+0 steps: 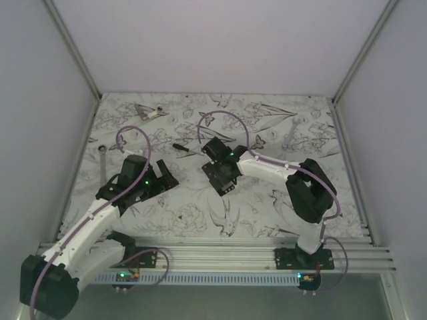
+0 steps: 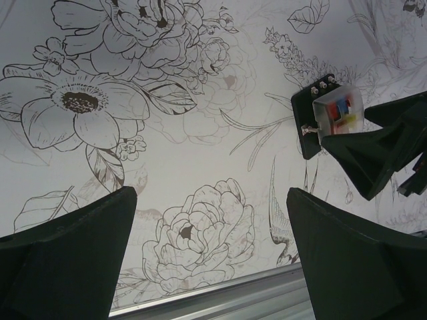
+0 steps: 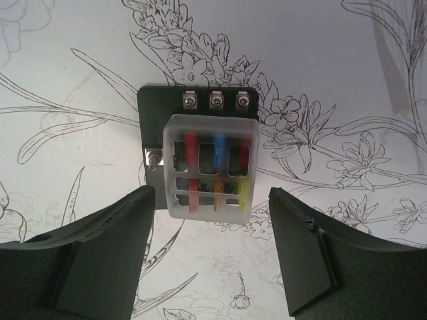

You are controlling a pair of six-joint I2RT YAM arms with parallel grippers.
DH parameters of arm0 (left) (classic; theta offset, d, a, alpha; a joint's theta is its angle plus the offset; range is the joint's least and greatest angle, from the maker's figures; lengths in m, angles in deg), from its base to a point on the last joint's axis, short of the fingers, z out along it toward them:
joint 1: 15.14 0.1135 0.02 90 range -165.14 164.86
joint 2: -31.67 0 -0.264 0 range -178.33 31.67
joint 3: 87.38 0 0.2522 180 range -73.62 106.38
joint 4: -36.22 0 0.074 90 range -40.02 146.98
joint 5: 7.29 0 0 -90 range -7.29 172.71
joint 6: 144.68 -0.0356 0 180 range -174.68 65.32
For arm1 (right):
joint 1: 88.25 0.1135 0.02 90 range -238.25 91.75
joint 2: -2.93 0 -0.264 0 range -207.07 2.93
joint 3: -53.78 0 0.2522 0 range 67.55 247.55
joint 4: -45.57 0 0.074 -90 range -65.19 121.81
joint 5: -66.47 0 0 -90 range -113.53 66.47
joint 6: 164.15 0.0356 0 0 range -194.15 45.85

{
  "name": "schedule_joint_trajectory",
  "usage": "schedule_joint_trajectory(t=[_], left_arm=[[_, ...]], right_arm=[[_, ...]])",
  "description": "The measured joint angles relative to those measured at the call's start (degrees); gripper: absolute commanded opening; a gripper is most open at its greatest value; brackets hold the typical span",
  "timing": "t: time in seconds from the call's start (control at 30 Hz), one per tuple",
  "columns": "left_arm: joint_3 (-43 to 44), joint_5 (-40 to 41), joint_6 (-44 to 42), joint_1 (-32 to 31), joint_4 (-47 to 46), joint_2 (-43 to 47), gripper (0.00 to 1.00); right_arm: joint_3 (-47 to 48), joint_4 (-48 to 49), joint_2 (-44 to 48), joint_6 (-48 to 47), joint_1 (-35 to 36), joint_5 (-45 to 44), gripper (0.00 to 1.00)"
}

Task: Snap on the fuse box
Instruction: Close the fuse box cover on the fuse box base.

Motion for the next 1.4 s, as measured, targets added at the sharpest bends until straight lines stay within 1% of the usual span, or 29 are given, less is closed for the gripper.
schedule_joint_trajectory(t=[0.1,0.3,0.43,0.6,0.7,0.8,1.0,1.2,1.3,1.4], left_arm=[[0.0,0.0,0.0,0.0,0.0,0.0,1.00],[0.0,0.0,0.0,0.0,0.0,0.0,1.00],[0.0,0.0,0.0,0.0,0.0,0.0,1.00],[0.0,0.0,0.0,0.0,0.0,0.0,1.00],[0.0,0.0,0.0,0.0,0.0,0.0,1.00],[0.0,-0.2,0.0,0.0,0.0,0.0,1.00],[0.0,-0.7,0.0,0.0,0.0,0.0,0.99],[0.0,-1.1,0.0,0.0,0.0,0.0,1.00],[0.0,-1.1,0.0,0.0,0.0,0.0,1.00],[0.0,-1.6,0.0,0.0,0.0,-0.3,1.00]], right_arm=[[0.0,0.4,0.8,0.4,0.0,0.0,0.70],[0.0,2.1,1.1,1.0,0.0,0.0,0.68],[0.0,2.5,0.9,1.0,0.0,0.0,0.62],[0.0,2.6,0.7,1.2,-0.2,-0.5,0.61],[0.0,2.6,0.7,1.3,-0.6,-0.4,0.56],[-0.4,3.0,0.7,1.4,-1.6,0.5,0.55],[-4.2,7.6,2.7,1.6,-4.5,5.5,0.54],[-9.7,14.0,5.5,2.7,-9.2,14.2,0.53],[-12.1,17.2,6.0,3.5,-11.8,19.3,0.49],[-14.8,20.8,6.7,4.4,-14.0,23.9,0.49]])
